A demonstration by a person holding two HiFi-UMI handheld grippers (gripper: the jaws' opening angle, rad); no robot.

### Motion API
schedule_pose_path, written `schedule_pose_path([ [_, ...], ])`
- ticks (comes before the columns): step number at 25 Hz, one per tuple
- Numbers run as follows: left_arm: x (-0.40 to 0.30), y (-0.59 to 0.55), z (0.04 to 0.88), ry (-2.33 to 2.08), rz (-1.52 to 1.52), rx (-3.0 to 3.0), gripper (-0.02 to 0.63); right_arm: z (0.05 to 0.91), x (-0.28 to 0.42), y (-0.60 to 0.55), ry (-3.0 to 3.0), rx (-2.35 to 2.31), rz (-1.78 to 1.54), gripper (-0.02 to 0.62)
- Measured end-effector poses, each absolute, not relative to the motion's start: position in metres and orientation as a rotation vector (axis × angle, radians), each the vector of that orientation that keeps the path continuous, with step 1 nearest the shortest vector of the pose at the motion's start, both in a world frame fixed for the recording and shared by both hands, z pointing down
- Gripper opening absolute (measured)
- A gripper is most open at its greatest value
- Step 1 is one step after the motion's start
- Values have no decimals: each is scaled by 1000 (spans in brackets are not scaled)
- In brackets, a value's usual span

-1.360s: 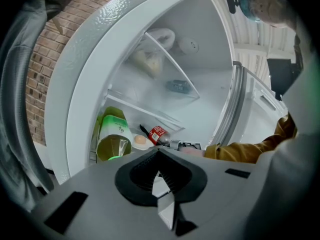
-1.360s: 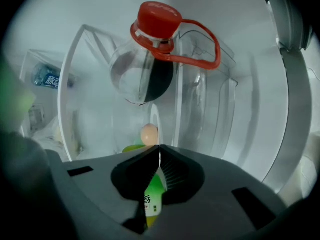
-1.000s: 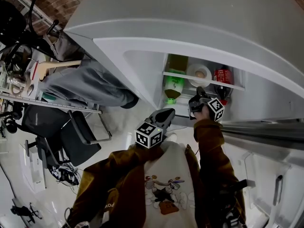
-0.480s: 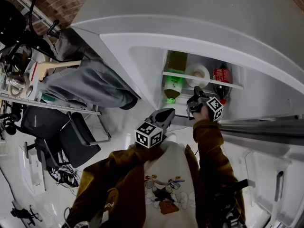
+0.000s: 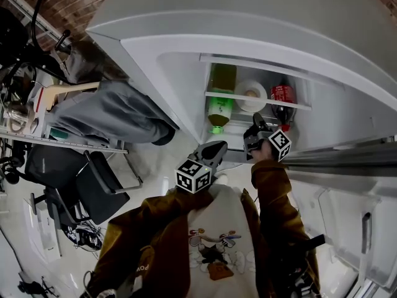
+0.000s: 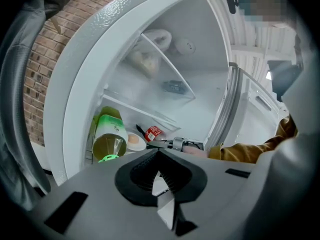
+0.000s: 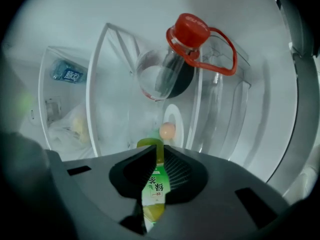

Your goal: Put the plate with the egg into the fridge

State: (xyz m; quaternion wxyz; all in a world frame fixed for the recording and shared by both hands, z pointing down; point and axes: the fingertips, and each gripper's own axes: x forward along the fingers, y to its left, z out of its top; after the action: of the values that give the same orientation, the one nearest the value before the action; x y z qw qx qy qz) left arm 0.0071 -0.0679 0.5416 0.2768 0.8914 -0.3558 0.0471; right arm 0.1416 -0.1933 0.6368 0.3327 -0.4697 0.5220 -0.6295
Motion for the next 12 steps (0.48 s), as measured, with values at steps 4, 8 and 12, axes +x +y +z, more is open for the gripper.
schedule_pose_path([
  [4, 11, -64, 542, -942, 127, 2395, 6, 620, 141, -186, 1462, -1203, -1582, 46],
  [8, 15, -62, 543, -937, 126, 2391, 6, 597, 138, -179, 1597, -1182, -1520, 46],
  [12, 15, -62, 539, -940, 106, 2382, 6, 566, 140, -167, 1760, -1185, -1418, 46],
])
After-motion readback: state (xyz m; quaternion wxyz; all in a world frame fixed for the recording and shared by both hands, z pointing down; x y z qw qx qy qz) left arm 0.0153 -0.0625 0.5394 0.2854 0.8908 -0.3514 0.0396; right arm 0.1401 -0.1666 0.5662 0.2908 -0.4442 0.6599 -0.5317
